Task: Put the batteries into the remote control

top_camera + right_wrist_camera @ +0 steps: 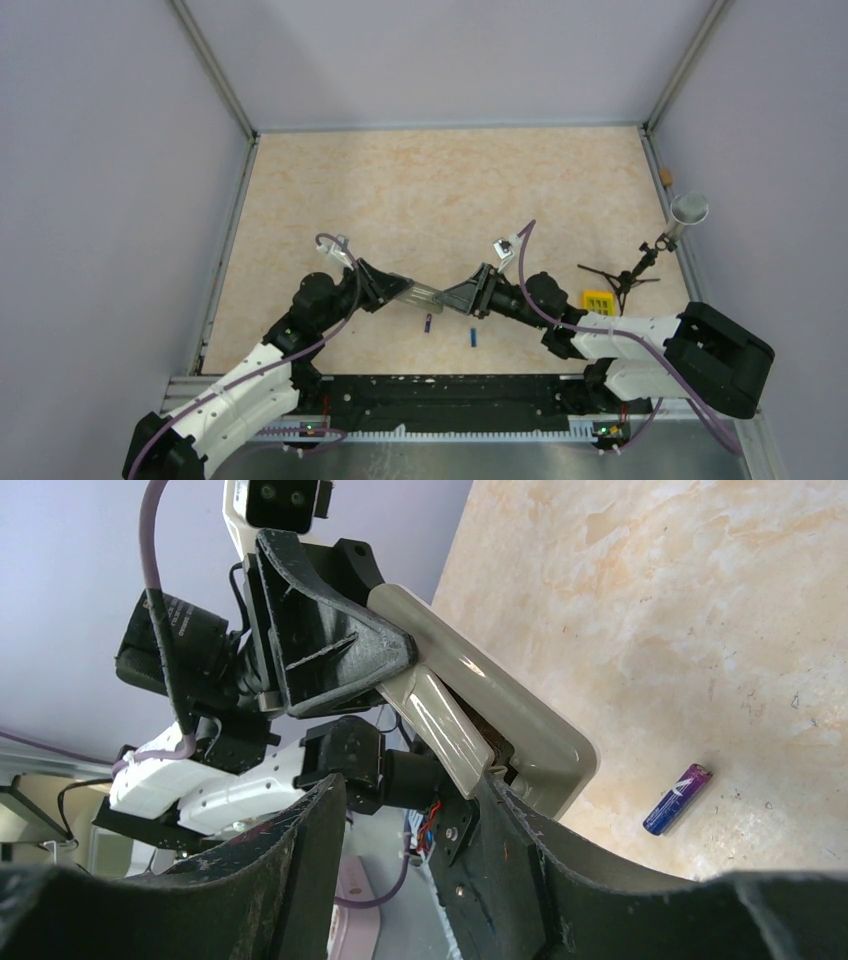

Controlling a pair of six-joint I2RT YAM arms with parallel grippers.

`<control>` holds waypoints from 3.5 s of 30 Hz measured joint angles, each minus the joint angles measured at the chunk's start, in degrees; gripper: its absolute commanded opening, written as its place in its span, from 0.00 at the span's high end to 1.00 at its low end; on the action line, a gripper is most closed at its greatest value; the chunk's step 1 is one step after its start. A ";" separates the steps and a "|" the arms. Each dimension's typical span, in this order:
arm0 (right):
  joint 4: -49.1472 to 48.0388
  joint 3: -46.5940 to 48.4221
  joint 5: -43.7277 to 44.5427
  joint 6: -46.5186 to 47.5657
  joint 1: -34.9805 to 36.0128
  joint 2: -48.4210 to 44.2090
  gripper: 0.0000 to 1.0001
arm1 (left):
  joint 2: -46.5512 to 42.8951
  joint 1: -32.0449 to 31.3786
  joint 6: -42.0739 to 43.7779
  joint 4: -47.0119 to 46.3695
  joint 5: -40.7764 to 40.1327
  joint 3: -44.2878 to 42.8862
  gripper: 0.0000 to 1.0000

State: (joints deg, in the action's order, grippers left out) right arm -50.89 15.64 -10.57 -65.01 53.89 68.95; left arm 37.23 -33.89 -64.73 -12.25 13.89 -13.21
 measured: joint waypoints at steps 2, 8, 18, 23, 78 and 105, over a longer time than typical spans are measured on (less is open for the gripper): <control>0.00 0.00 0.00 0.02 0.00 0.00 0.50 | 0.00 0.00 0.20 0.31 -0.15 0.00 1.00; -0.04 0.00 0.00 0.07 0.00 -0.81 0.50 | -0.37 0.00 0.68 1.25 -1.40 0.00 1.00; -2.82 0.00 -0.61 0.00 0.70 -3.02 0.50 | -0.37 -0.79 1.05 3.96 -0.79 0.00 1.00; -2.84 0.00 -0.59 0.02 0.70 -3.02 0.50 | -0.35 -0.81 1.18 4.15 -0.66 -0.02 1.00; -13.18 -5.18 -10.56 -0.39 -18.91 13.60 0.50 | 39.26 1.51 2.97 -11.72 5.68 -15.10 1.00; 20.17 -3.85 3.04 12.50 -20.44 -0.37 0.46 | 46.05 2.36 6.01 -13.14 7.69 -18.53 1.00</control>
State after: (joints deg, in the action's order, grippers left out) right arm -30.72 11.79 -7.53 -52.51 33.45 68.58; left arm 83.29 -31.53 -58.72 -25.39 21.58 -31.75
